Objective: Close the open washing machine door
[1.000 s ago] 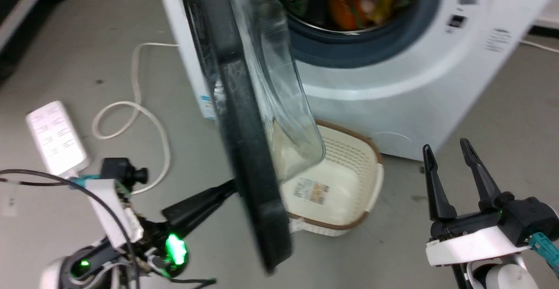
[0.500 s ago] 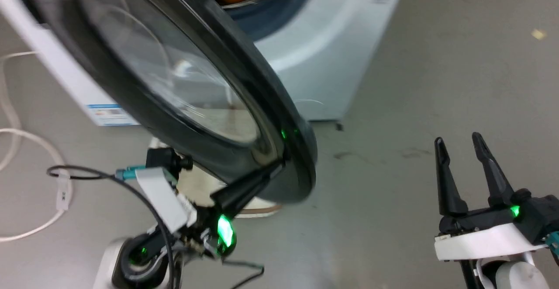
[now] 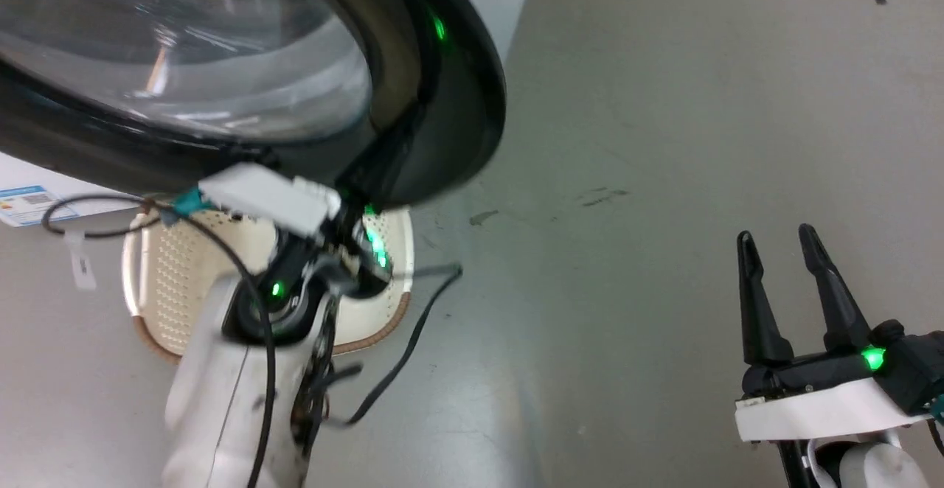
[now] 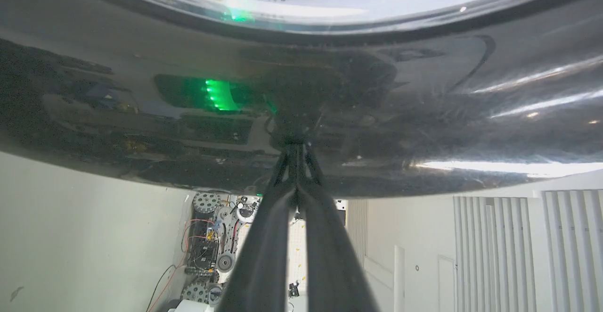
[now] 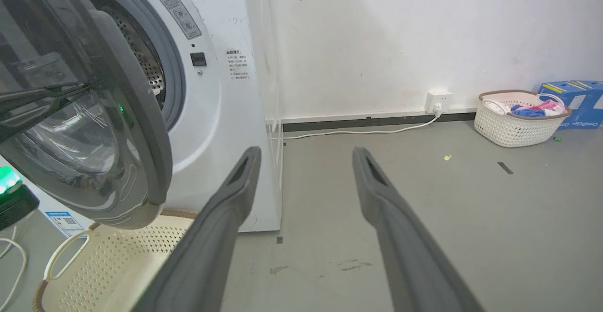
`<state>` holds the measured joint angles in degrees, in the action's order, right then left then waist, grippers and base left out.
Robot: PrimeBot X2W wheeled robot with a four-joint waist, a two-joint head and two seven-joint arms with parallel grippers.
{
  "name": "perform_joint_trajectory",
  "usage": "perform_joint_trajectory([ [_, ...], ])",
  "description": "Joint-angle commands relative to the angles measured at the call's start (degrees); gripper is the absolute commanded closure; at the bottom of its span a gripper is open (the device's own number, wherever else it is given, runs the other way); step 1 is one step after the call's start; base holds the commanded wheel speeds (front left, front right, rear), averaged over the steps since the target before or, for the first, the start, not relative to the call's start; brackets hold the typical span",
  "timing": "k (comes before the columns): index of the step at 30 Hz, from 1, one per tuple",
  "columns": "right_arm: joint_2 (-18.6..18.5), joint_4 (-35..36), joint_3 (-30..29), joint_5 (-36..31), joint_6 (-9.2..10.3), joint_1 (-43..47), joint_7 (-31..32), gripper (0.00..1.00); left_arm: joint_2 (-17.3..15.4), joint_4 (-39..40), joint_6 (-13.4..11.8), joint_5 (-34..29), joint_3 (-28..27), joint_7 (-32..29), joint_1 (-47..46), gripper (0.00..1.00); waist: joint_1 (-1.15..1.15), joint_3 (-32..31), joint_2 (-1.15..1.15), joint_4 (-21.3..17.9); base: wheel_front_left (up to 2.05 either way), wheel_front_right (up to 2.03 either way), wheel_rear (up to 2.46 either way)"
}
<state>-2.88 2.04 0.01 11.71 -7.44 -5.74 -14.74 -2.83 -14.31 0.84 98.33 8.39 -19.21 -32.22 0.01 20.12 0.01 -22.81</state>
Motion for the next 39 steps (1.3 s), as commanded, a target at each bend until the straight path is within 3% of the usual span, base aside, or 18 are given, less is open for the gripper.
perform_joint_trajectory([
  [1,0.0,0.3,0.2,0.4,-0.05,0.6,-0.3,0.0,-0.1,-1.9,0.6,0.1,0.4,1.6,-2.6,1.0,-0.01,0.3,-0.01,-0.5,0.0,0.0,0.0],
  [11,0.0,0.1,0.0,0.5,-0.05,0.4,-0.3,0.0,-0.2,-11.9,4.8,0.2,3.3,5.0,-8.3,1.0,-0.01,-1.0,-0.01,1.4,0.0,0.0,0.0],
  [17,0.0,0.3,-1.3,-0.9,-0.05,1.1,-0.3,0.0,-2.3,-9.4,6.5,-4.5,5.8,5.0,-2.4,1.0,-0.01,-4.8,-0.01,5.3,0.0,0.0,0.0],
  [18,0.0,0.4,-2.4,-1.9,-0.05,2.0,-0.3,0.0,-4.5,-2.9,6.6,-9.7,7.9,7.3,2.6,0.0,-0.01,-7.3,-0.01,8.3,0.0,0.0,0.0],
  [24,0.0,0.9,-3.8,-3.8,-0.05,3.7,-0.3,0.0,-12.9,9.0,6.6,-25.9,13.0,20.3,13.7,0.0,-0.01,-12.2,-0.01,14.7,0.0,0.0,0.0],
  [27,0.0,1.0,-4.1,-4.6,-0.05,4.7,-0.3,0.0,-18.1,8.7,6.6,-37.9,14.1,30.3,17.2,0.0,-0.01,-14.3,-0.01,17.8,0.0,0.0,0.0],
  [29,0.0,0.9,-3.8,-5.2,-0.05,5.4,-0.3,0.0,-19.6,7.7,5.5,-45.1,13.2,33.3,19.2,0.0,-0.01,-15.6,-0.01,19.5,0.0,0.0,0.0],
  [36,0.0,0.5,-2.4,-5.9,-0.05,7.6,-0.3,0.0,-18.7,14.1,-1.2,-71.5,6.3,34.2,27.3,0.0,-0.01,-18.5,-0.01,24.0,0.0,0.0,0.0],
  [39,0.0,0.1,-2.1,-6.1,-0.05,8.4,-0.3,0.0,-15.9,16.7,-2.7,-77.2,4.2,34.2,30.8,0.0,-0.01,-19.2,-0.01,25.1,0.0,0.0,0.0],
])
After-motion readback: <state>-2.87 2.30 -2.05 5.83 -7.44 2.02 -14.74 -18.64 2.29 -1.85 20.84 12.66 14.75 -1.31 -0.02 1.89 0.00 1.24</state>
